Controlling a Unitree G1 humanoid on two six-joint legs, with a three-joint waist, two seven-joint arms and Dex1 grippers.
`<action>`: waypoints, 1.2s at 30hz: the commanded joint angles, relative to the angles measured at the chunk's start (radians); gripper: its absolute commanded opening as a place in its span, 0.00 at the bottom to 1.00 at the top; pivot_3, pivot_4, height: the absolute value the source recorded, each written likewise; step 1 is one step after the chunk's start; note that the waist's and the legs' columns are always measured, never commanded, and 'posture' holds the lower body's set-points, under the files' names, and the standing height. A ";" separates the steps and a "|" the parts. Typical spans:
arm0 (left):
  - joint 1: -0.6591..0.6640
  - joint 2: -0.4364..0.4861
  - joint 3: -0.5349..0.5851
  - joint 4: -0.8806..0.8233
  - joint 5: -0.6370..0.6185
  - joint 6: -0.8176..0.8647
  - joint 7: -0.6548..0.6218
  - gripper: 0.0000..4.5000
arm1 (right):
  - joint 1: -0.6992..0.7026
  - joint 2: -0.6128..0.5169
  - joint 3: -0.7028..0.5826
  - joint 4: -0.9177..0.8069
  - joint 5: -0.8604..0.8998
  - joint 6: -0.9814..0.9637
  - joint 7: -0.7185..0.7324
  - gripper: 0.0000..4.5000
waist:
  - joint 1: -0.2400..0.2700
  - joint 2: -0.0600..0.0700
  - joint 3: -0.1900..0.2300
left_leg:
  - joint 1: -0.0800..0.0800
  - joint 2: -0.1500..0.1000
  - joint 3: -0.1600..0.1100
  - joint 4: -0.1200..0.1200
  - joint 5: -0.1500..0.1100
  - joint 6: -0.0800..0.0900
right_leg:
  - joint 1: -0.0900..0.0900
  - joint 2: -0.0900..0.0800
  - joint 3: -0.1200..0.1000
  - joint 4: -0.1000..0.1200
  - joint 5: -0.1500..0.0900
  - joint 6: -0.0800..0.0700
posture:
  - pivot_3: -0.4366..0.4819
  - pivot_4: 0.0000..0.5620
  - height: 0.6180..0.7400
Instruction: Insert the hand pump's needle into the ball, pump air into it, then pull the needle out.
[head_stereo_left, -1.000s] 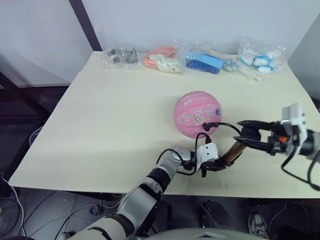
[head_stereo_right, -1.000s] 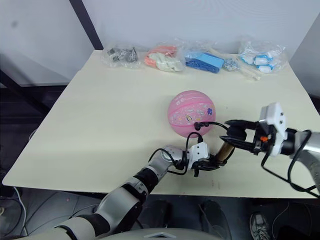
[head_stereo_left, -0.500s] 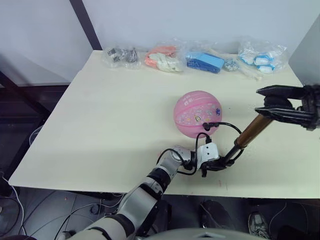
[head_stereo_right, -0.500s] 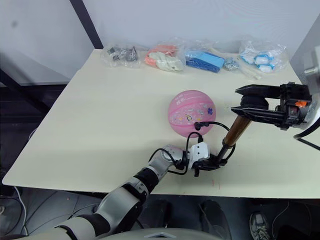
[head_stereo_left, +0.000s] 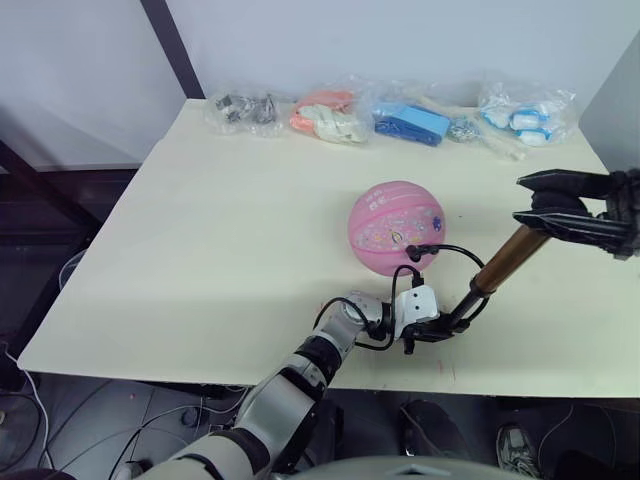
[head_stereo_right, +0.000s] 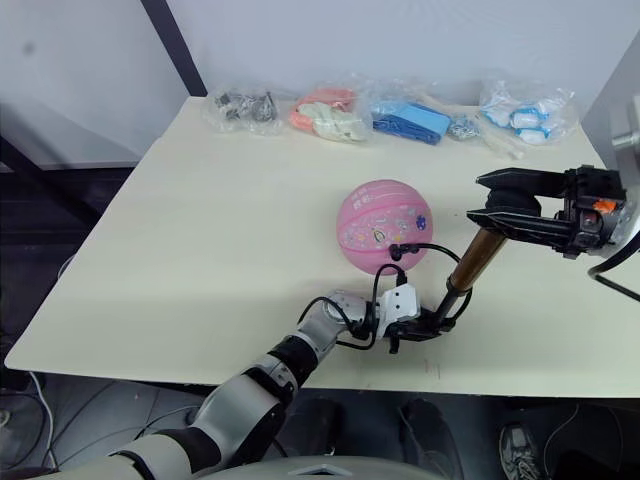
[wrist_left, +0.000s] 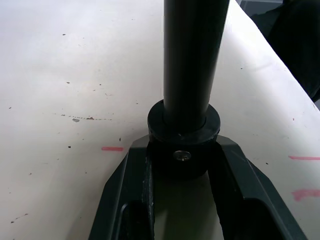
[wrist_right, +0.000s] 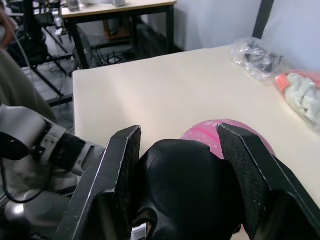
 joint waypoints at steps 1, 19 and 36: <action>0.032 0.019 -0.017 0.063 0.036 0.043 0.022 0.24 | 0.046 0.049 0.049 -0.042 -0.072 -0.060 -0.006 0.45 | 0.000 0.000 0.000 | 0.001 0.000 0.000 0.000 0.000 0.000 | 0.000 0.000 0.000 0.000 0.000 0.000 | 0.48 0.27 0.97; 0.029 0.027 -0.017 0.061 0.035 0.045 0.022 0.24 | 0.291 0.298 0.362 0.059 -0.507 -0.448 -0.012 0.45 | -0.005 -0.006 -0.004 | 0.011 0.000 0.000 -0.002 0.000 0.000 | 0.009 0.001 0.000 0.000 -0.001 0.000 | 0.48 0.27 0.97; 0.028 0.034 -0.016 0.072 0.036 0.045 0.022 0.24 | 0.155 0.165 0.104 -0.069 -0.135 -0.202 -0.047 0.45 | -0.002 0.000 0.001 | 0.009 0.000 0.001 -0.002 0.000 0.000 | 0.007 0.000 0.001 0.000 0.000 0.000 | 0.48 0.27 0.97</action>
